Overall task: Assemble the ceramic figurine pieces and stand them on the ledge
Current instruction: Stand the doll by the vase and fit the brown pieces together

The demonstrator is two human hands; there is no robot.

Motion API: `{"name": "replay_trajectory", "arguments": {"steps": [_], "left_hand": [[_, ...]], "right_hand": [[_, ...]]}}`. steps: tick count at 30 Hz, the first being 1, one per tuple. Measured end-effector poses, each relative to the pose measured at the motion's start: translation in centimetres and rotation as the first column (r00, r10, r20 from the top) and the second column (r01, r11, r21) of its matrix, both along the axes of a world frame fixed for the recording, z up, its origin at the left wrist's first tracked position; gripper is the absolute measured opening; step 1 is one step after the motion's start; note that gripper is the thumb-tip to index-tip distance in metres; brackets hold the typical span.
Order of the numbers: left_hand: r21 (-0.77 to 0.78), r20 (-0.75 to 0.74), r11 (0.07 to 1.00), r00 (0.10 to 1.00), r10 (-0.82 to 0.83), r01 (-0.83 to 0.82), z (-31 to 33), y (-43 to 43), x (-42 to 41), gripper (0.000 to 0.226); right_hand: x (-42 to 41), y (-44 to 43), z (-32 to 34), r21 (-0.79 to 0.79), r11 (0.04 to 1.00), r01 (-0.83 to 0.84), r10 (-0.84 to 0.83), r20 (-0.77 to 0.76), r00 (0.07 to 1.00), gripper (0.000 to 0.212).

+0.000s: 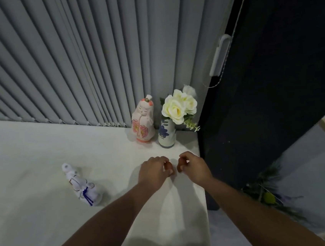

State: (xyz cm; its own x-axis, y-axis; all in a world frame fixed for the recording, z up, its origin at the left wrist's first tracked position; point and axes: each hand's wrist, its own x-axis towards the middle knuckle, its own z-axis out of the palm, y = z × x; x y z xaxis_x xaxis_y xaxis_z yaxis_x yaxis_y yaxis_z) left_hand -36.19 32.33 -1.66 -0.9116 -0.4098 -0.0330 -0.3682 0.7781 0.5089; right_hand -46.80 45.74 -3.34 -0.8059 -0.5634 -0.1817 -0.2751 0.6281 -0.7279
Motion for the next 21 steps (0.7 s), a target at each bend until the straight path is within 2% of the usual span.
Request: {"name": "replay_trajectory", "arguments": {"steps": [8,21], "left_hand": [[-0.078,0.064,0.997,0.998,-0.007,0.012,-0.8,0.4,-1.6,0.023],[-0.082,0.061,0.996,0.998,-0.021,0.026,-1.4,0.5,-1.1,0.025]], "right_hand": [[-1.3,-0.3,-0.4,-0.002,0.998,-0.062,0.062,0.014,0.998,0.030],[-1.0,-0.2,-1.0,0.010,0.995,-0.097,0.097,-0.019,0.995,0.032]]}}
